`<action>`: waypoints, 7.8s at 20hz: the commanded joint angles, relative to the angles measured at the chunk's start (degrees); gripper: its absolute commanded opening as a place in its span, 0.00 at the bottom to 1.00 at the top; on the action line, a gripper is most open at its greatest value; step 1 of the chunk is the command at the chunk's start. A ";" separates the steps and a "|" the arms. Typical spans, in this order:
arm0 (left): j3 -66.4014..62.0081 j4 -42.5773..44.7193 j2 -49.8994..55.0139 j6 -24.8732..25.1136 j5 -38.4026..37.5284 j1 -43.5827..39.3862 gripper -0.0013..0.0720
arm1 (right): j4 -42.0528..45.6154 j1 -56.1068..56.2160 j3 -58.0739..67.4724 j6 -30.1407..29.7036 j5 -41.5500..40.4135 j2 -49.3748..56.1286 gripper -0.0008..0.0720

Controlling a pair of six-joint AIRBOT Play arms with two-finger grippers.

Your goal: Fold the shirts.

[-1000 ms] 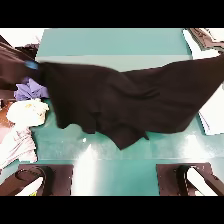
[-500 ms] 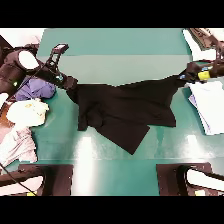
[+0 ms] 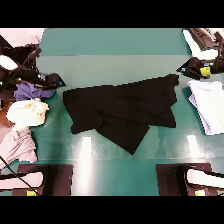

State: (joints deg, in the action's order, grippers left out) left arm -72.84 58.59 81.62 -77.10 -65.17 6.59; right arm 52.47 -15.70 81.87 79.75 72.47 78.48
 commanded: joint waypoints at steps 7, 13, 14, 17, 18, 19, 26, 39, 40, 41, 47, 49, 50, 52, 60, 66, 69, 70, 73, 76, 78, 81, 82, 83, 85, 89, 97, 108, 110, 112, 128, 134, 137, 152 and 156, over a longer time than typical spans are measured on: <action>15.47 -2.16 0.46 1.07 11.39 1.90 0.78 | -0.15 0.37 0.57 -1.38 4.98 -3.52 0.61; 15.47 -9.49 3.61 4.09 12.63 1.62 0.68 | 0.13 0.35 0.57 -1.38 7.85 -3.52 0.61; 15.47 -9.53 3.98 4.09 12.11 1.62 0.54 | 0.15 0.13 0.57 -1.38 8.59 -3.52 0.61; 14.14 -9.68 3.32 4.11 11.69 1.68 0.05 | 3.98 -1.46 0.50 -1.36 13.09 -3.52 0.61; 12.92 -9.53 2.64 4.13 11.10 1.68 0.05 | 6.71 -2.08 -0.52 -1.33 15.04 -3.87 0.61; 11.50 -9.51 1.75 4.28 10.45 1.68 0.05 | 8.81 -3.13 -3.04 -1.33 15.67 -4.83 0.61; 6.97 -9.60 -1.20 5.57 4.83 1.66 0.05 | 11.80 -12.46 -36.98 -2.49 9.62 -12.04 0.61; 6.95 -9.70 -1.20 5.53 2.47 1.66 0.05 | 1.03 -12.52 -49.42 -7.19 -8.50 -12.02 0.51; 6.95 -9.70 -1.20 5.53 2.43 1.66 0.05 | 1.03 -12.50 -49.42 -7.19 -9.14 -12.02 0.42; 6.95 -9.70 -1.20 5.53 2.23 1.66 0.05 | 1.01 -12.50 -49.42 -7.19 -9.68 -12.02 0.42; 6.10 -9.66 -1.57 5.40 1.09 1.68 0.05 | 1.03 -12.52 -47.54 -8.44 -7.34 -12.07 0.03; 2.32 -8.72 -3.76 4.90 1.31 1.68 0.05 | 0.98 -12.50 -41.97 -8.41 -4.15 -14.16 0.03; -0.68 -8.55 -5.20 4.92 1.22 1.68 0.05 | 0.83 -12.50 -38.25 -8.37 -3.23 -16.04 0.03; -8.76 -8.55 -8.79 4.39 1.03 1.68 0.05 | -1.33 -12.52 -29.09 -8.24 -2.56 -20.55 0.03; -42.58 -8.72 -22.45 3.39 1.01 1.68 0.05 | -3.34 -12.57 11.13 -7.06 -4.90 -31.32 0.03; -49.07 -9.14 -33.18 2.01 6.69 1.68 0.05 | -2.80 -12.70 32.94 -6.01 -5.14 -31.80 0.03; -49.29 -9.53 -36.17 1.92 8.28 1.68 0.05 | -1.31 -12.68 39.91 -4.70 -4.83 -30.16 0.03; -49.24 -9.31 -36.30 1.95 8.13 1.68 0.05 | 0.85 -12.68 41.40 -3.30 -4.26 -29.49 0.03; -49.20 -6.75 -33.86 -0.52 3.48 1.68 0.05 | 7.34 -12.68 42.36 0.85 1.73 -26.82 0.03; -42.45 -6.25 -28.63 -2.64 -3.63 1.66 0.05 | 7.56 -12.61 38.34 2.43 11.47 -21.00 0.03; -34.77 -6.51 -24.35 -3.56 -9.01 1.66 0.05 | 7.61 -12.61 30.14 2.58 15.41 -17.27 0.03; -23.50 -6.58 -16.26 -3.50 -13.94 1.66 0.05 | 7.67 -12.61 19.89 3.96 21.24 -9.46 0.03; -19.96 -6.58 -13.18 -3.52 -13.70 1.66 0.05 | 7.69 -12.50 17.33 4.74 22.05 -6.40 0.03; -17.44 -6.73 -10.08 -3.50 -13.16 1.66 0.05 | 7.72 -12.02 15.39 4.85 21.94 -3.61 0.03; -14.84 -6.80 -3.19 -3.48 -9.55 1.66 0.05 | 7.80 -10.47 12.48 4.85 19.87 2.16 0.03; -14.84 -13.68 7.41 1.44 3.58 1.66 0.05 | 8.85 -5.27 11.30 4.85 7.34 11.96 0.03; -14.84 -21.59 12.41 12.33 19.91 1.62 0.05 | 14.34 4.11 11.30 4.79 -19.50 16.39 0.03; -14.45 4.00 12.41 11.85 -5.62 1.68 0.05 | 28.35 10.12 6.93 4.04 1.53 15.45 0.03; -12.68 4.48 12.41 11.41 -6.60 1.66 0.05 | 28.13 10.12 2.40 4.11 0.70 14.56 0.03; -10.67 4.48 12.41 11.39 -6.16 1.68 0.05 | 28.09 10.12 -1.16 4.26 -1.29 13.66 0.03; 20.06 6.19 -13.38 -1.11 -9.14 2.62 0.74 | 12.00 0.81 -15.78 0.04 11.87 -3.69 0.48; 40.48 0.55 -23.69 -1.14 -7.58 2.62 0.74 | 11.52 0.11 -23.80 -0.35 6.82 -12.17 0.47; 43.01 0.33 -23.69 -1.16 -6.01 2.45 0.74 | 11.52 0.11 -23.82 -0.37 6.99 -13.42 0.47; 42.32 -6.08 -23.61 1.46 -0.68 2.45 0.05 | 15.15 -1.92 -29.40 -1.44 11.17 -13.44 0.47; 40.70 -6.40 -23.65 2.56 -2.99 2.45 0.05 | 15.04 -8.96 -38.62 -3.52 5.75 -13.38 0.56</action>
State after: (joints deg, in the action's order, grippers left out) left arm -31.27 52.80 58.08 -75.26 -66.63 9.02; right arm 67.05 -20.84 48.47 77.67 81.06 65.08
